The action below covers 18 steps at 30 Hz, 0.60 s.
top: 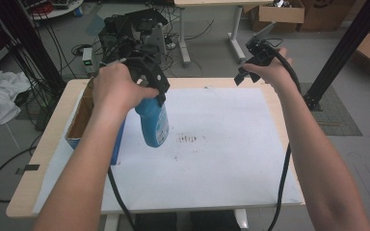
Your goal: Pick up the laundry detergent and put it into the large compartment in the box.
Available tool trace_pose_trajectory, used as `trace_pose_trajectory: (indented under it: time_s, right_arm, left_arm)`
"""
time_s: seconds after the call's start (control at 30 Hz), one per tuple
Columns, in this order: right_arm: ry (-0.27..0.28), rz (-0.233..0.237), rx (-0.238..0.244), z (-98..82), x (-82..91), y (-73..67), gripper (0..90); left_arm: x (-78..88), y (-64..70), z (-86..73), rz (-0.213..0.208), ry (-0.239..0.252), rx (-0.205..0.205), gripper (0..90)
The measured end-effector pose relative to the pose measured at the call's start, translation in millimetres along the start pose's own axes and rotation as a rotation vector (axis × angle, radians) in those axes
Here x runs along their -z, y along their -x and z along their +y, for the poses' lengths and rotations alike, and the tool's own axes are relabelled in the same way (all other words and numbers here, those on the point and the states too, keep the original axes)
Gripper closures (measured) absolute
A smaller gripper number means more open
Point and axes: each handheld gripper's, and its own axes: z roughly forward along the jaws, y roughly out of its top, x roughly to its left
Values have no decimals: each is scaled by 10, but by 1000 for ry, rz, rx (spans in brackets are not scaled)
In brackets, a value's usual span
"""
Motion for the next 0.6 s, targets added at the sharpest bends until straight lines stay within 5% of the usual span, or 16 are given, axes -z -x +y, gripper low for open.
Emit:
trace_pose_trajectory:
  time_s: [0.2,0.6]
  right_arm:
    - [-4,-1,-7,7,0,22,235]
    - [-8,-7,-4,26,-11,16,235]
  left_arm:
    - [276,-245,-40,18,35,75,381]
    - [572,-773,-210,77,101,263,381]
